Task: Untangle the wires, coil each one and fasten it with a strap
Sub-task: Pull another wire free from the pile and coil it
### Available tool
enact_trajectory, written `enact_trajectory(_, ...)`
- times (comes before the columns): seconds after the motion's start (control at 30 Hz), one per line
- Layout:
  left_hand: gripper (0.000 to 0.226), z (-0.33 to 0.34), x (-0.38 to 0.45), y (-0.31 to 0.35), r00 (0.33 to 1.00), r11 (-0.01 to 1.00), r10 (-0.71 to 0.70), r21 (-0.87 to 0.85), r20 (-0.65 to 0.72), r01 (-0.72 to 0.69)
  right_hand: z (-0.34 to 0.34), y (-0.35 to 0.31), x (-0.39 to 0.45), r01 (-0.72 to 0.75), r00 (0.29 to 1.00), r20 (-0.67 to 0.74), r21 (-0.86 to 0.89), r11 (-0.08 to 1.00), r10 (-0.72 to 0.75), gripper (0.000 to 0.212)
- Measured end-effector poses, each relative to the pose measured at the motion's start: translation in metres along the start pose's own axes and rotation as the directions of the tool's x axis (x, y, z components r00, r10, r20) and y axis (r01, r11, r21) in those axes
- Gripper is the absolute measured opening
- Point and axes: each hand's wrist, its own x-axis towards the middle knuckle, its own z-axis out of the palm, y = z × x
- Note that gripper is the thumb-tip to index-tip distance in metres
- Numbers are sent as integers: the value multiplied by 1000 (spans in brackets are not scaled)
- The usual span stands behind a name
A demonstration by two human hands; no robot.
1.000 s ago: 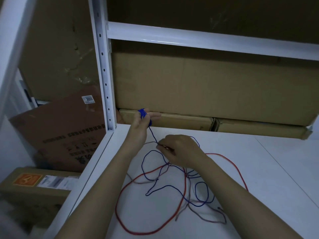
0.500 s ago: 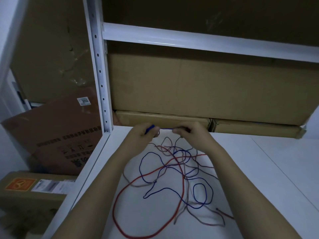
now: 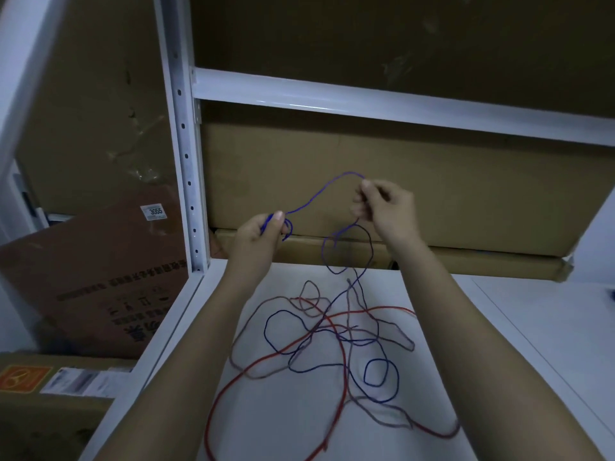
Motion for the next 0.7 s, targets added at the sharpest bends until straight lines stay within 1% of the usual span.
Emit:
enact_trajectory(0.07,37,2,5,3,1000,1000,2,-10,-1,-2,4,-22,8,161,987,-27,35,986,-160,16)
enact_trajectory(0.13,37,3,8,6,1000,1000,9,-24,4,-9,7,-33,13,257,965,-64,63,964,-253,18)
enact_trajectory(0.17,38,4,9,7,1000,1000,13,-25,9,-13,9,-34,15,271,962,-56,34,962,-269,18)
enact_trajectory(0.2,38,4,10,8,1000,999,16,-28,13,-16,11,-33,17,257,966,-14,-48,965,-258,17)
enact_trajectory(0.27,39,3,9,9,1000,999,12,-38,24,-11,12,-26,20,230,972,104,-286,930,-209,19)
enact_trajectory(0.3,39,2,9,9,999,999,8,-42,32,-7,11,-24,20,254,967,101,-343,905,-233,21)
enact_trajectory(0.33,39,2,7,8,999,999,7,-46,44,-5,10,-24,19,308,950,54,-337,890,-308,21)
enact_trajectory(0.4,41,1,5,8,998,998,9,-57,55,-5,10,-26,17,435,882,-40,-311,845,-469,21)
enact_trajectory(0.43,42,2,4,8,998,998,5,-68,60,-1,10,-23,18,447,873,-19,-373,813,-488,22)
enact_trajectory(0.47,43,1,2,9,998,996,-5,-86,67,11,12,-16,19,416,892,41,-463,783,-450,24)
enact_trajectory(0.5,43,2,0,10,997,993,-18,-115,80,27,14,-7,21,355,927,95,-527,772,-362,25)
enact_trajectory(0.53,43,1,-2,12,994,986,-38,-159,100,53,15,4,21,277,959,109,-536,797,-261,26)
enact_trajectory(0.6,40,0,-6,14,987,947,-72,-299,147,113,16,23,14,124,991,96,-411,903,-93,22)
enact_trajectory(0.63,38,-1,-7,15,984,916,-78,-378,158,133,16,33,8,82,994,93,-359,930,-52,21)
enact_trajectory(0.67,37,-2,-8,15,985,882,-83,-449,151,143,15,44,0,75,993,108,-362,929,-38,21)
enact_trajectory(0.7,37,-3,-9,14,987,851,-91,-504,132,146,15,54,-10,81,989,146,-400,913,-24,23)
